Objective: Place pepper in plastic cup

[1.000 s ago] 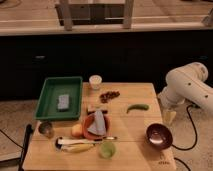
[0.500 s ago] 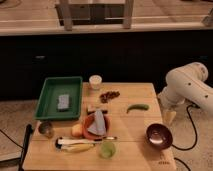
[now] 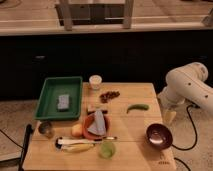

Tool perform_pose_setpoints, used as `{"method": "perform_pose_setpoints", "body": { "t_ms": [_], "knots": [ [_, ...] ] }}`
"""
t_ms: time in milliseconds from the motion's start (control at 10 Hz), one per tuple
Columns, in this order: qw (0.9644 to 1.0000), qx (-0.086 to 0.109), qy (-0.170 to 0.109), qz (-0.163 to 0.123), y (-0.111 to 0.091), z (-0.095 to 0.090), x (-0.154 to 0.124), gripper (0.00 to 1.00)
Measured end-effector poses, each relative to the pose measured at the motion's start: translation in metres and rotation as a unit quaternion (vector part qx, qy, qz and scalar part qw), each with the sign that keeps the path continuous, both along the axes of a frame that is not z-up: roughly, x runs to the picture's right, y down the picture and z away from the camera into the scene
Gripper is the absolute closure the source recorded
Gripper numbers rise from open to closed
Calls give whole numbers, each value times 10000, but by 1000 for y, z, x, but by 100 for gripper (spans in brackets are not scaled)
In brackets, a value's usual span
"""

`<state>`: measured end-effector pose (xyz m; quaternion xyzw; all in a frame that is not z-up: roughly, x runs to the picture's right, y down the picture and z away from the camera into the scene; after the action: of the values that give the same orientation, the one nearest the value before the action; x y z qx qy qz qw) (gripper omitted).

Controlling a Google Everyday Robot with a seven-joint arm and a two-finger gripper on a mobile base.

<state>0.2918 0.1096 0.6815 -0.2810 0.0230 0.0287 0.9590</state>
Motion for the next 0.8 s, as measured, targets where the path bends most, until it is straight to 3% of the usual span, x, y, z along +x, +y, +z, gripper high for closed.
{"method": "perform_pose_setpoints", "body": {
  "t_ms": [300, 600, 800],
  "knots": [
    [10000, 9, 3, -11, 0, 0, 0, 20],
    [9996, 80, -111, -253, -14, 15, -17, 20],
    [9995, 80, -114, -294, -13, 16, -15, 20]
  ]
}}
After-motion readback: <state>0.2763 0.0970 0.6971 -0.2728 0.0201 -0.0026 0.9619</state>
